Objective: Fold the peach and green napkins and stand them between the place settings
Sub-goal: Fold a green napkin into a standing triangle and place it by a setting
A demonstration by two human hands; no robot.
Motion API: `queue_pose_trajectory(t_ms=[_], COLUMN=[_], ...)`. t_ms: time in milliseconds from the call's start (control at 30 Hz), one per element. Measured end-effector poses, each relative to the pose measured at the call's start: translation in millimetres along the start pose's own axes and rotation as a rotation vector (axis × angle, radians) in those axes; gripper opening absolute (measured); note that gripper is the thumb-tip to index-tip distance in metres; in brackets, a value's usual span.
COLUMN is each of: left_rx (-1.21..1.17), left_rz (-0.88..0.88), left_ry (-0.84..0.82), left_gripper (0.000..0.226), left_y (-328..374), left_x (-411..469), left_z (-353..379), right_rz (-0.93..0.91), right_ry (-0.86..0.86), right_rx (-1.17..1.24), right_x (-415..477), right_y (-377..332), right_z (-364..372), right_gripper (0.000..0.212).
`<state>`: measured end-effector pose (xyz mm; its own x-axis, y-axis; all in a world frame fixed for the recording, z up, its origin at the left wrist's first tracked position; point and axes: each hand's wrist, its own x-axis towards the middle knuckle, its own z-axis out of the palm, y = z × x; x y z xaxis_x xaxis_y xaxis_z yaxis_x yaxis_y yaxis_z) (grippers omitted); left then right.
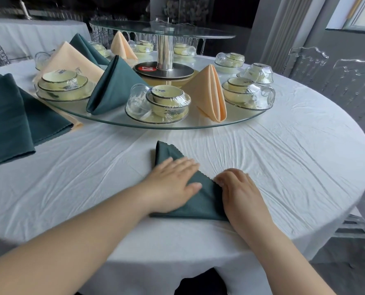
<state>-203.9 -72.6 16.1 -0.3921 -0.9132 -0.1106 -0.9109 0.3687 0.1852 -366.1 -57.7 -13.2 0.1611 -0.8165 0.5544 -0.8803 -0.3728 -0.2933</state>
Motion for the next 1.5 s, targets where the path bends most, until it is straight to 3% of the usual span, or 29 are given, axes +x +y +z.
queue_pose_trajectory(t_ms=[167, 267, 533, 667, 833, 967, 1033, 1167, 1267, 1333, 1400, 1500], left_rx=[-0.048, -0.034, -0.08, -0.079, -0.069, -0.117, -0.142, -0.264, -0.488, -0.646, -0.737, -0.667], left_rz=[-0.116, -0.11, -0.109, -0.1, -0.098, -0.079, -0.07, -0.047, 0.036, 0.09, 0.128, 0.192], left_ry=[-0.003, 0.001, 0.02, 0.023, 0.021, 0.064, 0.126, 0.369, 0.57, 0.605, 0.547, 0.35], left_gripper=[0.049, 0.05, 0.049, 0.049, 0.05, 0.051, 0.052, 0.051, 0.027, 0.022, 0.015, 0.02], left_y=[-35, -35, -35, -36, -37, -39, -39, -41, -38, -37, -36, -43], left_x=[9, 9, 9, 9, 10, 9, 10, 9, 2, -9, -25, -52], left_z=[-9, -6, -7, -6, -5, -3, -1, 4, 1, -4, -9, -7], right_rz=[0.1, 0.126, 0.073, 0.018, 0.012, 0.093, 0.131, -0.148, -0.402, -0.436, -0.446, -0.491], right_ry=[-0.156, -0.327, -0.505, -0.539, -0.59, -0.515, -0.413, -0.044, -0.136, -0.248, -0.31, -0.306], right_rx=[0.082, -0.047, -0.047, -0.127, -0.166, -0.195, -0.128, 0.009, 0.005, -0.061, -0.093, -0.162], right_x=[0, 8, 20, 4, -14, -32, -35, -26, -14, -8, -3, 2], right_y=[-2, -12, -68, -56, -32, -7, -4, -23, -47, -52, -49, -48], right_z=[-5, -20, 0, -1, -27, -41, -46, -49, -39, -32, -26, -22], right_gripper=[0.029, 0.047, 0.049, 0.099, 0.112, 0.127, 0.121, 0.047, 0.041, 0.046, 0.048, 0.041])
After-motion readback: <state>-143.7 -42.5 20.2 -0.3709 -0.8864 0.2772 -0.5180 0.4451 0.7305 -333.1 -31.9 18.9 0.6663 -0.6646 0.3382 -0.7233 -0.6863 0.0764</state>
